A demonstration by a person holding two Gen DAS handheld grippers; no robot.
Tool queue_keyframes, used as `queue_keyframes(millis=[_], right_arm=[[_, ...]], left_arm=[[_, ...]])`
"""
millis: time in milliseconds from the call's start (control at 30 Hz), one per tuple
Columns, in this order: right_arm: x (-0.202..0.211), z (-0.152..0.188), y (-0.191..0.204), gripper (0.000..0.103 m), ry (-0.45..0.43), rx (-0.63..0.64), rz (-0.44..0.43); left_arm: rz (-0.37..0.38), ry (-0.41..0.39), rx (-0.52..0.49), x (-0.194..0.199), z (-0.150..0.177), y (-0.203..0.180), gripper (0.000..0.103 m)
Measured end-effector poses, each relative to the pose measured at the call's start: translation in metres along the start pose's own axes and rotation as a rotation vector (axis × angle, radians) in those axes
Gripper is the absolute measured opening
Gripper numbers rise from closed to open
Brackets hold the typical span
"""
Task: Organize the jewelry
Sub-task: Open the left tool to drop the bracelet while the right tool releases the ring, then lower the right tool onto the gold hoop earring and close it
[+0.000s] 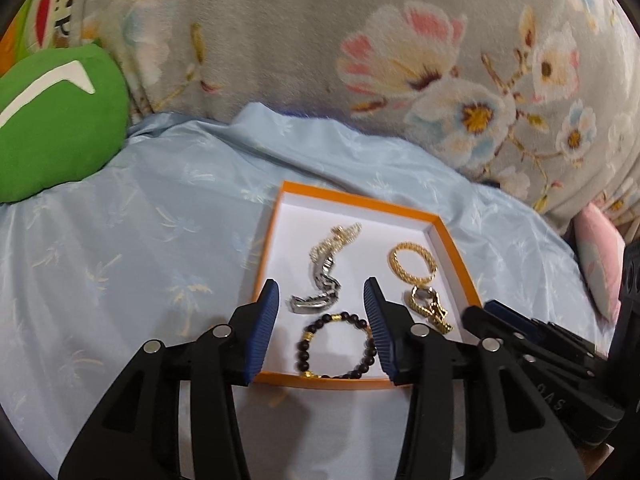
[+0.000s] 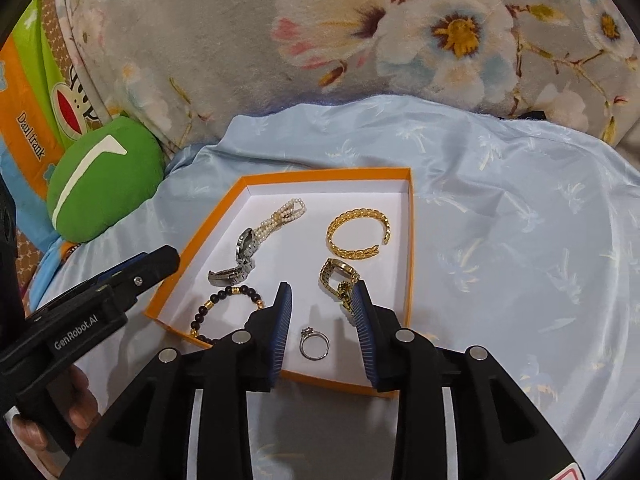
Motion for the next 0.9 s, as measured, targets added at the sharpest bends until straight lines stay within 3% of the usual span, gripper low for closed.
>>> queue_keyframes(millis=[200,433,633,767,900], right_arm=[[0.047,0.022,-0.017,0.032,-0.045,0.0,0.034],[0.086,0.086,-0.018,0.032,-0.005,0.04,0.074],[0.089,0.13,-0.014,0.032,0.084,0.04,0.089],[0.091,0.136,-0.013,0.032,0.095,0.027,0.093],[0.088,0.137,-0.018,0.032,0.108,-0.001,0.093]], left_arm=[[-0.05,-0.05,0.018,0.051,0.018,0.012,0.043],[-0.096,0.012,-0.003,0.095,0.074,0.009,0.043],[-0.103,0.061,0.001,0.12,0.114,0.002,0.043],[-0.102,0.106,-0.021,0.124,0.13,-0.005,0.044],[-0.083,0.105,-0.038,0.128,0.136,-0.012,0.054]])
Point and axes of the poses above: each gripper's, at about its wrist camera, not at the fingertips, and x roughly against the way its jaws point, y to its left, z to its underside, the point moved 2 cm from there along -x, roughly the way its jaws point, and after that the axes turned 14 degrees about z, right-handed, at the moved point
